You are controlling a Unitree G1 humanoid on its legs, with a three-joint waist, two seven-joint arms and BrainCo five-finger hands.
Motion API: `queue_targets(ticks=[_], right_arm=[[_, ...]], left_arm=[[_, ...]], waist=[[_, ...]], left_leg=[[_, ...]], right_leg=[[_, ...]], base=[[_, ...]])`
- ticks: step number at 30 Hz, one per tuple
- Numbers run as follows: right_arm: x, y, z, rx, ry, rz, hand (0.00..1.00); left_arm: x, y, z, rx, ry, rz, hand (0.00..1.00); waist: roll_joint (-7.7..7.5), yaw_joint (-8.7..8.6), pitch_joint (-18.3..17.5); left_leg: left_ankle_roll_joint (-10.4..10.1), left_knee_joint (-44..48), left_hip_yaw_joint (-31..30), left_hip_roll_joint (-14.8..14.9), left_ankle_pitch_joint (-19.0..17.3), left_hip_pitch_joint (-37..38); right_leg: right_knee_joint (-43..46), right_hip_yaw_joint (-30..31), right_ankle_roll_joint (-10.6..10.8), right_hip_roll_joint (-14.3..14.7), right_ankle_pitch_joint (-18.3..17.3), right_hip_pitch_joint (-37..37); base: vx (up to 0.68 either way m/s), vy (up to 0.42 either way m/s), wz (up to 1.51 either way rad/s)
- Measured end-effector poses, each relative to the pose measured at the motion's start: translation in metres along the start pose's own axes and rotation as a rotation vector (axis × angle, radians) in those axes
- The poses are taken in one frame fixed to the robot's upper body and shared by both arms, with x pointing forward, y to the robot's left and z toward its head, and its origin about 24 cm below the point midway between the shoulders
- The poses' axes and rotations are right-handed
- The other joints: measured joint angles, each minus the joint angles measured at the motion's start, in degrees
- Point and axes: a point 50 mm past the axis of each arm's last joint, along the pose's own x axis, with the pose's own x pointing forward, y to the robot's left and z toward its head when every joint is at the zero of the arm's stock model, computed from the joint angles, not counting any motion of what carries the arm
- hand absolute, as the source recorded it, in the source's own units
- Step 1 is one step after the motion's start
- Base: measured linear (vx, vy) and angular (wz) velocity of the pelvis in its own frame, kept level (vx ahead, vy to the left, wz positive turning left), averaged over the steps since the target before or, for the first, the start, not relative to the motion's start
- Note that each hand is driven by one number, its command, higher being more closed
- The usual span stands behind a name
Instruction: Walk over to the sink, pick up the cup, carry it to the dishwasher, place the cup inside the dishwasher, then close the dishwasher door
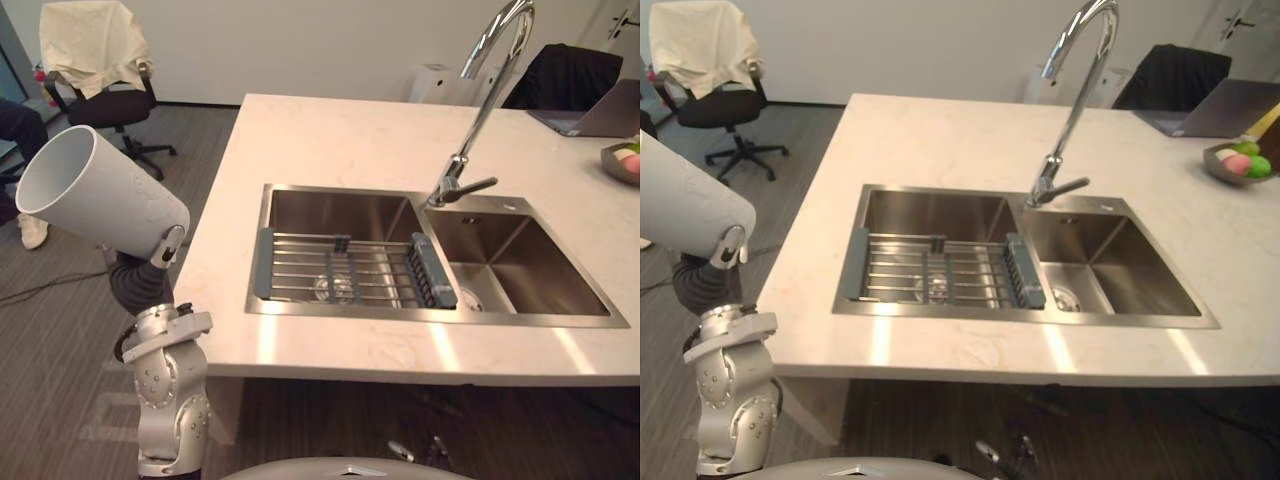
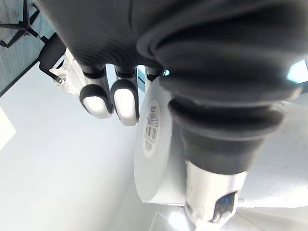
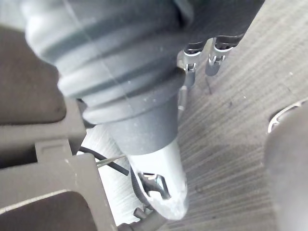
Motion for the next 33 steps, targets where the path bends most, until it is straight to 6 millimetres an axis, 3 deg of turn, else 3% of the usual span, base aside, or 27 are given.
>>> queue_targets(ticks=[5, 11, 15, 16, 17, 18, 19, 20, 21, 22, 23, 24, 25, 26, 27, 30, 33], right_arm=[[0.003, -0.001, 0.0, 0.101, -0.012, 0.05, 0.0], [0.017, 0.013, 0.017, 0.07, -0.064, 0.164, 0.0], [0.027, 0.021, 0.029, -0.012, -0.075, 0.239, 0.0], [0.028, 0.019, 0.029, -0.04, -0.068, 0.243, 0.0], [0.031, 0.015, 0.034, -0.086, -0.063, 0.245, 0.0], [0.032, 0.01, 0.028, -0.109, -0.025, 0.233, 0.0], [0.034, 0.009, 0.03, -0.129, -0.014, 0.23, 0.0], [0.036, 0.004, 0.032, -0.143, -0.007, 0.22, 0.0], [0.038, -0.011, 0.042, -0.169, -0.017, 0.191, 0.0], [0.039, -0.015, 0.049, -0.175, -0.032, 0.182, 0.0], [0.04, -0.019, 0.051, -0.173, -0.029, 0.18, 0.0], [0.038, -0.015, 0.044, -0.135, -0.014, 0.186, 0.0], [0.037, -0.018, 0.043, -0.127, -0.016, 0.176, 0.0], [0.037, -0.018, 0.043, -0.121, -0.01, 0.171, 0.0], [0.036, -0.022, 0.043, -0.125, -0.007, 0.163, 0.0], [0.035, -0.017, 0.034, -0.109, 0.041, 0.157, 0.0], [0.034, -0.022, 0.032, -0.104, 0.067, 0.128, 0.0]], left_arm=[[0.0, 0.004, -0.002, 0.008, 0.006, -0.035, 1.0], [-0.002, 0.024, 0.006, 0.098, 0.004, -0.018, 1.0], [-0.006, 0.042, 0.007, 0.179, 0.03, 0.05, 1.0], [-0.007, 0.045, 0.005, 0.186, 0.038, 0.062, 1.0], [-0.01, 0.05, 0.005, 0.195, 0.048, 0.086, 1.0], [-0.013, 0.055, 0.007, 0.212, 0.048, 0.099, 1.0], [-0.012, 0.054, 0.008, 0.208, 0.039, 0.088, 1.0], [-0.013, 0.053, 0.007, 0.204, 0.04, 0.079, 1.0], [-0.016, 0.049, 0.004, 0.189, 0.055, 0.057, 1.0], [-0.014, 0.045, 0.003, 0.177, 0.054, 0.033, 1.0], [-0.008, 0.039, 0.004, 0.158, 0.032, -0.007, 1.0], [-0.001, 0.036, 0.009, 0.143, -0.004, -0.042, 1.0], [0.0, 0.034, 0.006, 0.115, -0.004, -0.051, 1.0], [-0.001, 0.029, 0.005, 0.075, -0.003, -0.069, 1.0], [-0.003, 0.023, -0.001, 0.035, 0.026, -0.102, 1.0], [-0.006, 0.009, -0.009, -0.027, 0.06, -0.174, 1.0], [-0.008, -0.006, -0.015, -0.084, 0.084, -0.233, 1.0]], waist=[[-0.02, 0.71, 0.2], [0.75, 2.84, 2.0], [1.73, 3.98, 7.9], [2.32, 4.23, 8.5], [3.76, 4.97, 9.0], [1.6, 5.98, 8.5], [1.93, 6.06, 9.6], [3.07, 6.21, 9.8], [6.63, 6.26, 9.6], [7.73, 5.48, 10.1], [6.76, 4.5, 9.6], [4.09, 2.98, 8.8], [4.72, 2.89, 9.1], [5.02, 3.16, 8.9], [6.12, 2.26, 8.1], [5.52, 1.42, 7.4], [5.85, 0.03, 5.6]], left_leg=[[0.5, -2.9, -4.6, -1.4, 2.5, 0.6], [0.9, 4.2, -11.2, -1.1, -0.2, -3.3], [-0.9, 14.4, -13.6, -0.7, 0.5, -12.6], [-1.1, 14.4, -12.6, -0.6, 0.8, -13.5], [0.1, 11.6, -11.1, -0.5, 2.0, -15.1], [1.5, 7.8, -4.8, -0.2, 1.5, -14.2], [7.6, 19.3, 5.4, 4.0, -0.6, -16.9], [9.6, 25.7, 9.2, 7.0, -1.0, -17.3], [11.3, 34.4, 14.5, 12.1, 2.2, -16.9], [10.4, 35.2, 15.7, 12.3, 2.9, -18.6], [10.7, 28.4, 15.3, 8.6, 4.4, -19.3], [11.3, 21.6, 15.4, 3.1, 4.1, -15.0], [13.3, 26.5, 18.2, 5.5, 1.0, -13.2], [11.7, 28.9, 22.5, 8.4, 3.0, -6.6], [8.2, 23.5, 24.1, 8.6, 6.4, -1.1], [7.6, 11.1, 27.5, 5.7, 4.6, 1.7], [6.1, -0.1, 28.8, 2.4, 5.3, 2.8]], right_leg=[[0.0, -3.9, 0.5, -1.3, -0.5, 1.6], [0.8, -8.6, 0.6, -1.7, -2.1, 4.1], [2.9, -15.2, 0.2, -2.4, -3.9, 3.8], [3.1, -16.5, 0.1, -2.4, -4.1, 3.6], [4.5, -18.8, -0.3, -2.3, -5.0, 2.1], [4.3, -21.5, -1.1, -4.7, -4.9, 0.3], [5.1, -25.7, -1.7, -6.5, -4.6, -0.2], [6.6, -27.5, -1.9, -7.0, -5.0, -0.2], [11.8, -31.1, -2.0, -7.0, -7.2, -0.7], [16.3, -33.8, -2.5, -8.3, -9.6, -1.6], [19.4, -36.3, -2.7, -9.4, -12.5, -4.2], [12.0, -40.2, -4.9, -8.9, -10.8, -3.5], [12.0, -43.3, -5.5, -8.8, -10.4, -2.3], [13.0, -45.8, -6.1, -8.8, -11.4, -1.2], [15.0, -49.6, -5.9, -9.9, -12.7, -0.4], [13.9, -58.8, -6.2, -10.7, -12.3, 2.6], [14.1, -66.2, -5.2, -10.9, -11.1, 4.5]], base=[[-0.01, 0.018, 0.49], [-0.04, 0.011, 0.5], [-0.11, 0.024, 0.95], [-0.21, -0.02, 1.33], [-0.17, -0.017, 1.17], [-0.11, -0.014, 1.54], [-0.07, -0.004, 1.27], [-0.01, 0.011, 1.45], [0.01, 0.005, 1.28], [-0.06, 0.005, 1.85], [-0.19, -0.1, 2.34], [-0.23, -0.166, 2.32], [-0.17, -0.236, 1.98], [-0.1, -0.146, 1.68], [-0.09, -0.064, 1.65], [-0.26, 0.144, 1.55], [-0.25, 0.191, 1.3]])
